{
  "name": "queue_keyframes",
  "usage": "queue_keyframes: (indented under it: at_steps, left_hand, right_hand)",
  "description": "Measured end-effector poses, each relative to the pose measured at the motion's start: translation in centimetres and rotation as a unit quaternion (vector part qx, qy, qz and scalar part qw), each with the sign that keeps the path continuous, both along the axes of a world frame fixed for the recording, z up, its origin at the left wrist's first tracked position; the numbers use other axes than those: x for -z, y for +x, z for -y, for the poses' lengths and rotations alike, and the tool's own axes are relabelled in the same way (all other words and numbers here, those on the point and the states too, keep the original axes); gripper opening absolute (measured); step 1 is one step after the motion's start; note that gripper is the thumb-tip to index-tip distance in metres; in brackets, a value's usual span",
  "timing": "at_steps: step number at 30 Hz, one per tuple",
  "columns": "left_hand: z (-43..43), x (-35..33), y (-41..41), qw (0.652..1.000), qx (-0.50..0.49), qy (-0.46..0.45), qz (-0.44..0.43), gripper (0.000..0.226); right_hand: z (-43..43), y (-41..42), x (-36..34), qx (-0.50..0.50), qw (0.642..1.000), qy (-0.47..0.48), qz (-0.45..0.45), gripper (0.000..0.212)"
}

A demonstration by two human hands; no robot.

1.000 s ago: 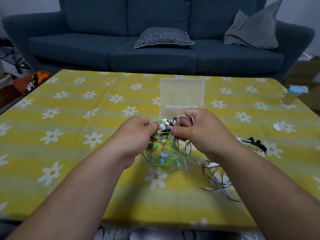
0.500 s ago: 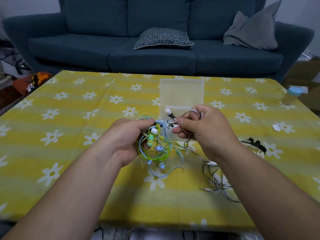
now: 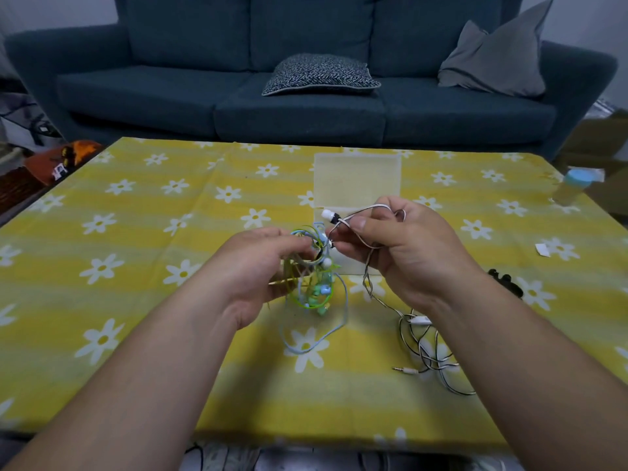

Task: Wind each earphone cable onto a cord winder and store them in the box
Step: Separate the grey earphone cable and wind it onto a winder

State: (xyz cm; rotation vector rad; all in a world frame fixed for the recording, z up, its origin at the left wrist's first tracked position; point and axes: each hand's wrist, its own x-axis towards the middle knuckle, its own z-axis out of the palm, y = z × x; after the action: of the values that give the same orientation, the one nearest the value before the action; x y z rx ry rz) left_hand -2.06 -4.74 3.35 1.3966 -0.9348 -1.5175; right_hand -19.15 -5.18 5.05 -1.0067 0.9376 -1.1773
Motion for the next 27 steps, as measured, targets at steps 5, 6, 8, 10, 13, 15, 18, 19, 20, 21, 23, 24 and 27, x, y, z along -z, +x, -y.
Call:
queue_keyframes:
  at_steps: [5, 6, 8, 10, 13, 15, 18, 19, 20, 21, 23, 24, 27]
  left_hand:
    - [0.1, 0.5, -0.6, 0.998, -0.044, 0.026, -0.029, 0.013]
    - [0.1, 0.3, -0.7, 0.997, -0.042, 0.042, -0.059, 0.009]
    - [0.1, 0.0, -0.7, 0.991, -0.032, 0.065, -0.113, 0.006]
    - [0.1, -0.2, -0.8, 0.986, -0.031, 0.063, -0.151, 0.007]
    - [0.0, -0.5, -0.8, 0.978, -0.035, 0.052, -0.201, 0.008]
    - [0.0, -0.4, -0.7, 0.976, -0.039, 0.039, -0.208, 0.012]
    - [0.0, -0.3, -0.7, 0.979, -0.047, 0.008, -0.196, 0.021]
    - [0.0, -0.3, -0.8, 0.98, -0.049, -0.003, -0.192, 0.022]
    - [0.0, -0.3, -0.9, 0.981, -0.05, -0.014, -0.186, 0.023]
    - [-0.1, -0.4, -1.0, 0.983, -0.049, -0.025, -0.178, 0.024]
    - [-0.2, -0.3, -1.1, 0.985, -0.045, -0.047, -0.157, 0.027]
    - [-0.2, -0.3, -1.1, 0.987, -0.041, -0.059, -0.144, 0.028]
    - [-0.3, 0.0, -1.1, 0.99, -0.044, -0.096, -0.091, 0.033]
  right_hand:
    - [-0.4, 0.2, -0.7, -0.016, 0.996, 0.014, 0.09, 0.038]
    - [-0.4, 0.1, -0.7, -0.013, 0.994, 0.021, 0.105, 0.037]
    - [-0.3, -0.1, -0.8, -0.003, 0.99, 0.037, 0.136, 0.034]
    - [0.1, -0.3, -0.7, 0.01, 0.984, 0.061, 0.168, 0.033]
    - [0.6, -0.6, -0.4, 0.031, 0.972, 0.11, 0.204, 0.032]
    - [0.7, -0.7, -0.1, 0.038, 0.969, 0.128, 0.208, 0.03]
    - [0.7, -0.4, 0.2, 0.037, 0.99, 0.095, 0.103, 0.029]
    - [0.7, -0.2, 0.3, 0.03, 0.995, 0.074, 0.061, 0.029]
    - [0.6, 0.0, 0.4, 0.021, 0.998, 0.056, 0.023, 0.029]
    - [0.5, 0.1, 0.5, 0.012, 0.999, 0.039, -0.02, 0.031]
    - [0.1, 0.4, 0.7, 0.002, 0.992, -0.005, -0.128, 0.037]
    - [-0.1, 0.5, 0.7, -0.002, 0.984, -0.029, -0.177, 0.039]
    - [-0.6, 0.9, 0.6, -0.01, 0.97, -0.058, -0.236, 0.048]
